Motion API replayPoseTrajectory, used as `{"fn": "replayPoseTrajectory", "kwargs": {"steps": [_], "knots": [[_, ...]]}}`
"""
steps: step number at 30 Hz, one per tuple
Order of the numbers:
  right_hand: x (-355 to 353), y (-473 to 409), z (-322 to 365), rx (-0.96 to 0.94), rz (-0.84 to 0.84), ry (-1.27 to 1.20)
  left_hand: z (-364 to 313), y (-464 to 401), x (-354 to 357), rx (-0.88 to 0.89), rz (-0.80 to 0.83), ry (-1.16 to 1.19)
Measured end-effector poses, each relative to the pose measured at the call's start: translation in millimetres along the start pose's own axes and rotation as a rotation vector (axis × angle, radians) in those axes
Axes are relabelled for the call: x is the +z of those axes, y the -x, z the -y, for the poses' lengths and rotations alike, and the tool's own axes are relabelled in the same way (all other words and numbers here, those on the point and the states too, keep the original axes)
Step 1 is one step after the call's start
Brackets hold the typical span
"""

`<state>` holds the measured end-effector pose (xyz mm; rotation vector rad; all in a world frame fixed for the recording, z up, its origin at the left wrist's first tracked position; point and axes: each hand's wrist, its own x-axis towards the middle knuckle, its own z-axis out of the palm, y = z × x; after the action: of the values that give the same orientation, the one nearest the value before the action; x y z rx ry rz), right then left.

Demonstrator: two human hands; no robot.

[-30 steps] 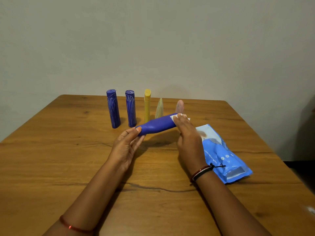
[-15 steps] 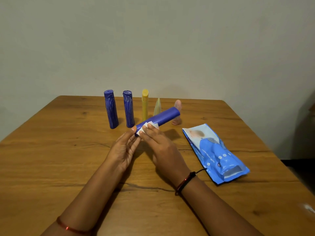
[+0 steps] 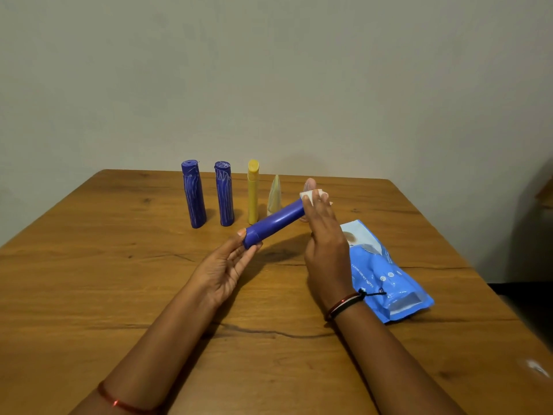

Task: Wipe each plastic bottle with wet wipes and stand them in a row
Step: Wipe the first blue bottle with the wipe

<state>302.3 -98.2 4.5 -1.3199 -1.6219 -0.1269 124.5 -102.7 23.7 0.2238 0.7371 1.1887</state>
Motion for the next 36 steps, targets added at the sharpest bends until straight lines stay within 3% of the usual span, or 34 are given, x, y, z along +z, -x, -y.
{"fn": "replayPoseTrajectory", "kwargs": {"steps": [8,10,12,15,17,22,31,36], "knots": [[2.8,21.4,36.2,-0.278,0.353,-0.158,-1.3,-3.5,-4.0,0.001,0.043,0.081],[-1.5,17.3,37.6,-0.167,0.28,-0.324,-4.0,-5.5,-4.3,0.03,0.042,0.076],[-5.7,7.8,32.3,-0.01,0.068,-0.48,-6.1,-7.1,-3.4,0.068,0.017,0.059],[-15.1,-6.3,13.3,0.157,-0.245,-0.492,-7.6,-5.7,-1.0,0.095,-0.008,0.033],[-22.6,-13.9,0.6,0.256,-0.278,-0.511,-7.0,-5.8,-0.6,0.122,-0.014,-0.069],[-31.8,-21.6,-11.5,0.269,-0.196,-0.468,-4.1,-9.3,-5.5,0.185,0.018,-0.328],[-21.1,-15.1,-8.8,0.228,0.069,-0.637,-2.1,-8.4,-5.3,0.239,0.067,-0.393],[-20.8,-13.5,-4.2,0.261,0.134,-0.666,-3.7,-13.5,-9.5,0.285,0.057,-0.393]]}}
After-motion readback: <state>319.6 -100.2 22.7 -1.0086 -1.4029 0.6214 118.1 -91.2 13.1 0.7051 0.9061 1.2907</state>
